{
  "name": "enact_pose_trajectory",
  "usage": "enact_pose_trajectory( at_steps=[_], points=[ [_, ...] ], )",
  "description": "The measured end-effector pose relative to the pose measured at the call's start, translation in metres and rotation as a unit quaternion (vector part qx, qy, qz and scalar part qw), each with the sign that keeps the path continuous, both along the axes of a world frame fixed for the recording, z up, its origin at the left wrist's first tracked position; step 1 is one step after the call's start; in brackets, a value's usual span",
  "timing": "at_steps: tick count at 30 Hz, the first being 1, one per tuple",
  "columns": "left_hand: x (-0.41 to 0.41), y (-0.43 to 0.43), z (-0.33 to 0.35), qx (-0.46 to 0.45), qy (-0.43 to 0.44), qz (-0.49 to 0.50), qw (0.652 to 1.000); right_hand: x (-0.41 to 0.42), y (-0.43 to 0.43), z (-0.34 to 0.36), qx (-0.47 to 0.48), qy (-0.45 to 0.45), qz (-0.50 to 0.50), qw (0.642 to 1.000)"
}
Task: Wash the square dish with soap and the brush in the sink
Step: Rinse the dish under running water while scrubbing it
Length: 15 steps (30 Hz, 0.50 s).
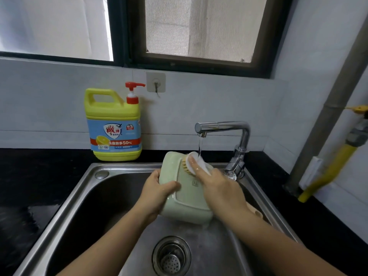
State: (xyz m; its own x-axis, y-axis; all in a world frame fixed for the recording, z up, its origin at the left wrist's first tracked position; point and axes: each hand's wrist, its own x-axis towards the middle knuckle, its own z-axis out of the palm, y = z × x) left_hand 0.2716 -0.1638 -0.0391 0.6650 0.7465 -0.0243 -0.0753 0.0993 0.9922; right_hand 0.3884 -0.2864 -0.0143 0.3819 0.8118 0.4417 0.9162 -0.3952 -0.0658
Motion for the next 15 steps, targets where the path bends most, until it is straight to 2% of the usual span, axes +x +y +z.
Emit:
enact_pose_trajectory(
  at_steps=[2, 4, 9, 12, 15],
  points=[
    [-0.001, 0.001, 0.0, 0.003, -0.001, -0.005, 1.0, -0.012, 0.006, -0.008, 0.035, -0.073, 0.041, 0.996],
    [-0.002, 0.001, 0.0, 0.004, 0.001, -0.014, 1.0, -0.012, 0.008, -0.012, 0.051, -0.105, 0.056, 0.992],
    [-0.002, -0.001, 0.003, 0.006, 0.004, -0.001, 1.0, 0.02, -0.005, -0.007, 0.032, -0.056, 0.007, 0.998],
    [-0.004, 0.003, 0.003, -0.003, -0.002, 0.016, 1.0, 0.028, -0.016, -0.021, -0.033, -0.001, -0.035, 0.999],
    [-0.003, 0.003, 0.002, -0.011, -0.003, 0.03, 0.999, 0.017, -0.023, -0.026, -0.038, -0.016, -0.038, 0.998]
  ],
)
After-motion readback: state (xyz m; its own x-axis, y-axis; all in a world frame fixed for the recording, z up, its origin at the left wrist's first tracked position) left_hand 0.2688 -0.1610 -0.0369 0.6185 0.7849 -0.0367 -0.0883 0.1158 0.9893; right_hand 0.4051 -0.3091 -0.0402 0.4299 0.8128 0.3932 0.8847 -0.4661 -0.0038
